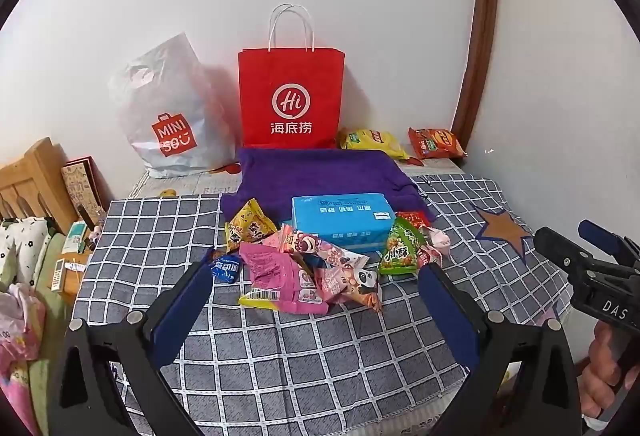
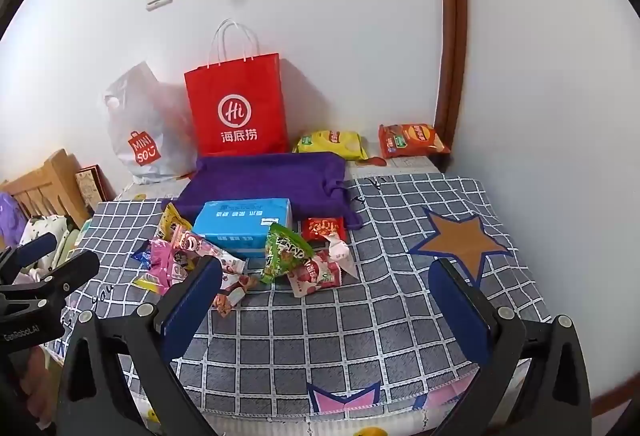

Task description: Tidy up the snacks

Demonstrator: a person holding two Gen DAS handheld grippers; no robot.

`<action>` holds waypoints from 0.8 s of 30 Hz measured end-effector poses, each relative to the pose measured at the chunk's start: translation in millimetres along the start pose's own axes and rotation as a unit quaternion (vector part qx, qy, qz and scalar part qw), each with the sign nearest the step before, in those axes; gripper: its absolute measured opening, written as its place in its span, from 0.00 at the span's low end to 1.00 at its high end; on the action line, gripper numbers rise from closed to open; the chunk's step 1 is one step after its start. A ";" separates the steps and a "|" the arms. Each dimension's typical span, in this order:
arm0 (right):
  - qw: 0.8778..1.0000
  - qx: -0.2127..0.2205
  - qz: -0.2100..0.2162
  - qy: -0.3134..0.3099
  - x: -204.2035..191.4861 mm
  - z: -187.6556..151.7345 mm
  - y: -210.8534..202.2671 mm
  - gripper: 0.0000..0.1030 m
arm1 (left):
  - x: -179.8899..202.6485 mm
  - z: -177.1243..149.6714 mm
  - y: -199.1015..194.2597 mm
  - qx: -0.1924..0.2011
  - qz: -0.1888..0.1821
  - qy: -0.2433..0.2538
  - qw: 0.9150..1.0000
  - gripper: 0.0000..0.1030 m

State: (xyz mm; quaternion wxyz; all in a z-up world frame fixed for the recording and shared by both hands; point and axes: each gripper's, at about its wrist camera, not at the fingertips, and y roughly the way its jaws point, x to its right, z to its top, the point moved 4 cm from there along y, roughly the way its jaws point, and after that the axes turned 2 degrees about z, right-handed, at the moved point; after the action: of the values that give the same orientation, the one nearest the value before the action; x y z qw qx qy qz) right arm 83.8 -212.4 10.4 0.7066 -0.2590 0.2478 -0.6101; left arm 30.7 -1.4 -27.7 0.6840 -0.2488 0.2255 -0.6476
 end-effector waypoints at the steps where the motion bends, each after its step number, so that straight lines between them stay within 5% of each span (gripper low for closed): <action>1: 1.000 0.000 -0.001 -0.002 -0.3 -0.1 -0.1 0.99 | 0.1 -0.9 -0.7 0.002 0.000 -0.002 1.000 1.00; 24: 1.000 0.006 0.007 -0.010 -4.8 -1.1 -1.2 0.99 | -5.7 4.7 -8.6 0.010 -0.007 -0.010 1.000 1.00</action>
State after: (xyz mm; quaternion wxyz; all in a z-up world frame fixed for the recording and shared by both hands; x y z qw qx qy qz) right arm 81.5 -207.9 10.6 0.7147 -0.2593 0.2387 -0.6041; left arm 26.7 4.2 -18.7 0.6841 -0.2500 0.2097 -0.6524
